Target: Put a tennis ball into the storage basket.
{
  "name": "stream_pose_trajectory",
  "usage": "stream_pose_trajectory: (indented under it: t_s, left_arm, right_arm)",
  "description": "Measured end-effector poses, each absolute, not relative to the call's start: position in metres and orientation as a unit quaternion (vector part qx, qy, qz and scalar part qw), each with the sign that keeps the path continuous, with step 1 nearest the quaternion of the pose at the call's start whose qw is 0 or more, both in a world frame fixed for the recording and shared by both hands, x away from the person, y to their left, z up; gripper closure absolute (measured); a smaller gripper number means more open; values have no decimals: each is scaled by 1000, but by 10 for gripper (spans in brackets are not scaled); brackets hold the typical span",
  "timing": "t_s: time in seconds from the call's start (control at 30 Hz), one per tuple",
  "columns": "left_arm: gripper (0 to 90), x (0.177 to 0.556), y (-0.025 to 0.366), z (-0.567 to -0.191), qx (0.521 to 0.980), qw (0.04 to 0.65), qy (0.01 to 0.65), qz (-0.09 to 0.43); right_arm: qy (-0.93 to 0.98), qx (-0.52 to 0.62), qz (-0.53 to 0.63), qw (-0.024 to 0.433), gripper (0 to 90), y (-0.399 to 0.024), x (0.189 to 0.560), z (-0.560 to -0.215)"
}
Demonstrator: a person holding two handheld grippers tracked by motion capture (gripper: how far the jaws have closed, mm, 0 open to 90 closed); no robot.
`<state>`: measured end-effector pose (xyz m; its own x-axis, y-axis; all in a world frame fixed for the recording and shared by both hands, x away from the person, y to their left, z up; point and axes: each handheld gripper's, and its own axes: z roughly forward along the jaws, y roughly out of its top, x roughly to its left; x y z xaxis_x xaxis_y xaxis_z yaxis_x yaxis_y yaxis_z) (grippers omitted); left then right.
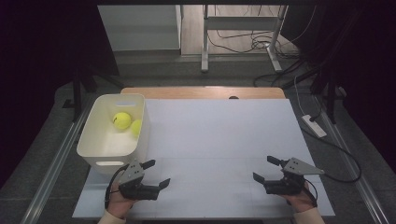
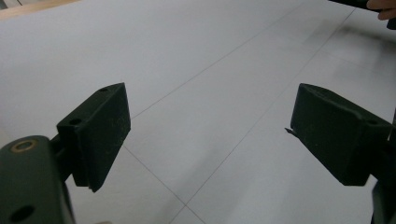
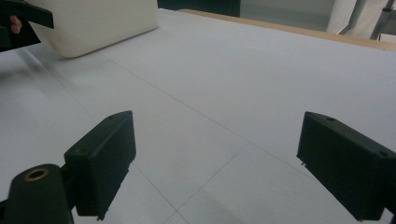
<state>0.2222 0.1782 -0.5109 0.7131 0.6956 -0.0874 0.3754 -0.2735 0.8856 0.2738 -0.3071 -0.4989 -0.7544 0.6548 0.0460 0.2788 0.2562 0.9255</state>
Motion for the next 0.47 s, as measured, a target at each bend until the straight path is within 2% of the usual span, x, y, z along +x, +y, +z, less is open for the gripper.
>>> stream_pose_trajectory:
  t_s: [0.47]
  left_arm:
    - [130, 222, 179, -508, 778, 500, 342, 166]
  right_arm:
    - [775, 300, 529, 175, 117, -308, 273, -500]
